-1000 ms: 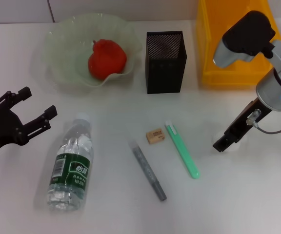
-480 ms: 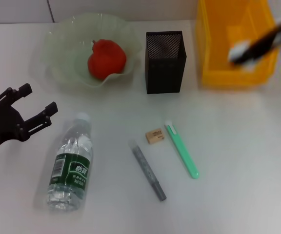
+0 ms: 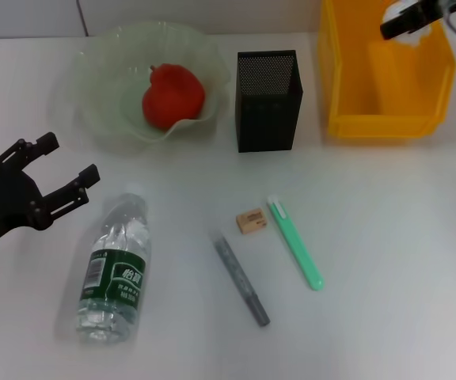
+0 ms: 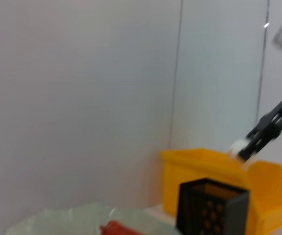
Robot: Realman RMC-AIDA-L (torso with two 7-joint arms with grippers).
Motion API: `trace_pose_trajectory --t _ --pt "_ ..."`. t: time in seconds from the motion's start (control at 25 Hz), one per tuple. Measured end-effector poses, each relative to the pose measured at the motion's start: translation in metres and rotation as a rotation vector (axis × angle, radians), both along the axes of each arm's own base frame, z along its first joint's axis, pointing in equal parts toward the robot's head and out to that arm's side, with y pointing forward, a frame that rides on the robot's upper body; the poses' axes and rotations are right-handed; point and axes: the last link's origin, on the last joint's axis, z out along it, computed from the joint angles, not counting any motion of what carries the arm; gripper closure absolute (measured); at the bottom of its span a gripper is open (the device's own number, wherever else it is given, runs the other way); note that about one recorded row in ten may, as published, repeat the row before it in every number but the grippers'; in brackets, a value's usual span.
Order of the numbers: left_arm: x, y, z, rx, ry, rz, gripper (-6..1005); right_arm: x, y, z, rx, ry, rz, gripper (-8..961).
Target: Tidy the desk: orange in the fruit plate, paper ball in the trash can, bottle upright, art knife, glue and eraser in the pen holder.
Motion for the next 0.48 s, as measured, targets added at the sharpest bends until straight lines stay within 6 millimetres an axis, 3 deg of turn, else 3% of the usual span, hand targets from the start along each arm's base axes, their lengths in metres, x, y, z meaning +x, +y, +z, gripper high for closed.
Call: trace_pose_trajectory --t 0.2,0.28,0.4,0.44,0.48 --pt "0.013 -0.004 0.01 -0.032 -0.096 -0.05 196 -0.003 -0.003 0.001 0.042 0.019 0.03 303" --pt "0.019 -0.003 0.018 -0.056 -0.131 -0.063 198 -0.009 -0.012 0.012 0.099 0.034 0.073 269" --pt "0.028 0.004 0.035 -0.128 -0.161 -0.035 200 -0.01 -0.02 0.016 0.105 0.069 0.083 218" --pt "0.037 0.006 0.048 -0.176 -0.135 -0.008 201 -0.008 -0.033 0.017 0.087 0.129 0.101 201" --pt "0.037 0.006 0.048 -0.176 -0.135 -0.008 202 -0.008 -0.033 0.017 0.087 0.129 0.101 181"
